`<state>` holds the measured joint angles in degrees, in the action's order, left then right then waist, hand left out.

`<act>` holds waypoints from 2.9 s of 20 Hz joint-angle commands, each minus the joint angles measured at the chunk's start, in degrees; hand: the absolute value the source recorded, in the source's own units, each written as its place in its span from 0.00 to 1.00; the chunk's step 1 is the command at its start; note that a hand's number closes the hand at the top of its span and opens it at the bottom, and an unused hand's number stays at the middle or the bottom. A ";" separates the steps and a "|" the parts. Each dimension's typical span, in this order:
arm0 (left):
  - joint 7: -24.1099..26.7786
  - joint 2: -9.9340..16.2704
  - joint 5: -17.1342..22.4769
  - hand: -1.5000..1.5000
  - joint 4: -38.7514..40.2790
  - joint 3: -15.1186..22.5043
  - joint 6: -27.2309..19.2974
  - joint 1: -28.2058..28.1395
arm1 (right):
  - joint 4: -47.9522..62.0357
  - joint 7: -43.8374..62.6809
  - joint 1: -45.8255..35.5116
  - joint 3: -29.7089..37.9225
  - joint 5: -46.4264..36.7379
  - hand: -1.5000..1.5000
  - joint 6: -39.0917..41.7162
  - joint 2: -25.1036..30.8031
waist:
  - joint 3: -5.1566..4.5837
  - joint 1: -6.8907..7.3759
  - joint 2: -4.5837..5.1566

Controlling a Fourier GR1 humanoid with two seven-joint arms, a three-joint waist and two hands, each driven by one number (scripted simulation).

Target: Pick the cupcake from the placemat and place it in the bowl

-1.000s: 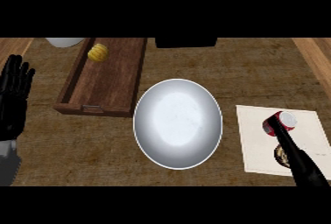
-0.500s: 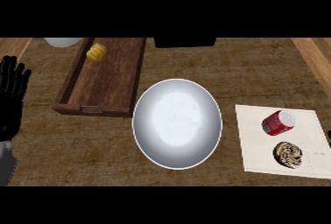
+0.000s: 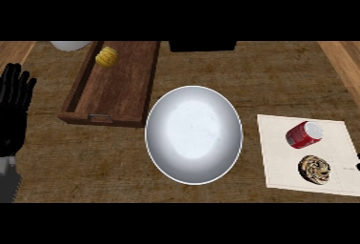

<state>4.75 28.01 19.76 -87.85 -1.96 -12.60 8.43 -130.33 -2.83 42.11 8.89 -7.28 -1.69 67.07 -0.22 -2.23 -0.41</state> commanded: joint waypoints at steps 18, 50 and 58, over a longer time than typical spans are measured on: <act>-1.75 -4.05 -4.49 0.50 2.54 -0.84 2.74 4.69 | 16.17 0.28 -14.78 -6.45 -15.32 0.00 18.83 -13.84 | 0.24 2.36 0.43; -4.77 -8.67 -9.57 0.50 0.27 -7.20 7.38 5.51 | 44.82 -15.64 -33.32 -6.79 -40.31 0.00 20.22 -32.98 | 0.23 2.22 0.40; -3.41 -9.28 -9.21 0.50 -2.42 -8.36 10.48 0.78 | 53.90 -14.34 -36.30 -7.46 -45.51 0.00 16.64 -37.69 | 0.24 2.44 0.39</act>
<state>1.49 19.62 10.66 -86.88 -10.49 -3.02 12.28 -81.95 -16.74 7.74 1.51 -50.41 16.63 31.21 -0.11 0.00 -0.09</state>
